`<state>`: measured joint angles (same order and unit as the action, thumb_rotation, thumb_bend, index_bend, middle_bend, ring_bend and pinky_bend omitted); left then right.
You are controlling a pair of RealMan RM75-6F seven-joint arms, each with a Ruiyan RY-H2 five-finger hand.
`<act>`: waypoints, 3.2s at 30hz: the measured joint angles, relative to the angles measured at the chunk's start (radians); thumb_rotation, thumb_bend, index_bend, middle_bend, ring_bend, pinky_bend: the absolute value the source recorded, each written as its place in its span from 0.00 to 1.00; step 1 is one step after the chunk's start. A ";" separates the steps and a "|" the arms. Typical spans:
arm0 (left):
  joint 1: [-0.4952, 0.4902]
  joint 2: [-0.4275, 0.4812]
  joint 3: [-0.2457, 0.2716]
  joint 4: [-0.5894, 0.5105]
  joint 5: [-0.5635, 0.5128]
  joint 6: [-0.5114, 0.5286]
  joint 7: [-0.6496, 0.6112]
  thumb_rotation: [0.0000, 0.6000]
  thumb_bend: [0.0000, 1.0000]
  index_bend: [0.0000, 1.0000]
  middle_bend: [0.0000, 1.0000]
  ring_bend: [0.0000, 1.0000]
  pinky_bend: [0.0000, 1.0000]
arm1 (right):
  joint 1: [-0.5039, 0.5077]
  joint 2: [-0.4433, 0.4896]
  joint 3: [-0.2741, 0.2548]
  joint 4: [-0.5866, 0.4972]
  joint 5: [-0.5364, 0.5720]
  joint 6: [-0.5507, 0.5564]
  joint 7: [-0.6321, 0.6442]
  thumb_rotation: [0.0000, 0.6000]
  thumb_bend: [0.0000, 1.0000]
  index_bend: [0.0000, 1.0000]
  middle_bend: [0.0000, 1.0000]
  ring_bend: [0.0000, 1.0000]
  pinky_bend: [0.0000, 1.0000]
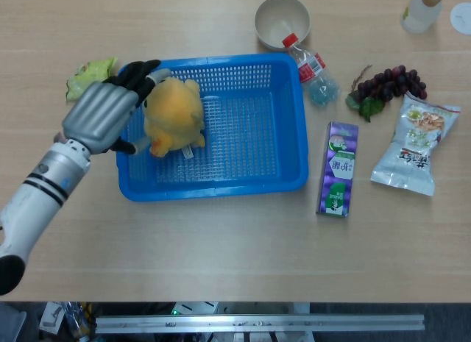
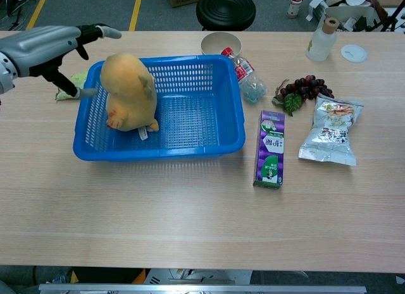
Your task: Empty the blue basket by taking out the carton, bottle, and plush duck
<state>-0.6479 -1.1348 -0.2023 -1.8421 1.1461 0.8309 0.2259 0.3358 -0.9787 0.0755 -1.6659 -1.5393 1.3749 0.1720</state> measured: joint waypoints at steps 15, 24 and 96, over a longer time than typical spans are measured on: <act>-0.192 -0.108 0.017 0.092 -0.279 -0.101 0.123 1.00 0.25 0.02 0.00 0.10 0.33 | -0.017 -0.005 0.000 0.015 -0.008 -0.011 0.032 1.00 0.31 0.02 0.23 0.20 0.48; -0.172 -0.167 0.003 0.150 -0.220 -0.053 -0.010 1.00 0.25 0.47 0.35 0.56 0.58 | -0.018 -0.024 0.002 0.036 -0.005 -0.026 0.052 1.00 0.31 0.03 0.24 0.20 0.48; 0.083 0.099 0.073 -0.007 -0.219 0.206 0.034 1.00 0.24 0.00 0.00 0.00 0.17 | -0.031 -0.053 -0.002 0.072 -0.023 -0.036 0.086 1.00 0.31 0.02 0.24 0.20 0.48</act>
<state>-0.5647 -1.0356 -0.1294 -1.8495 0.9267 1.0365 0.2602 0.3049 -1.0319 0.0730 -1.5938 -1.5626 1.3394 0.2584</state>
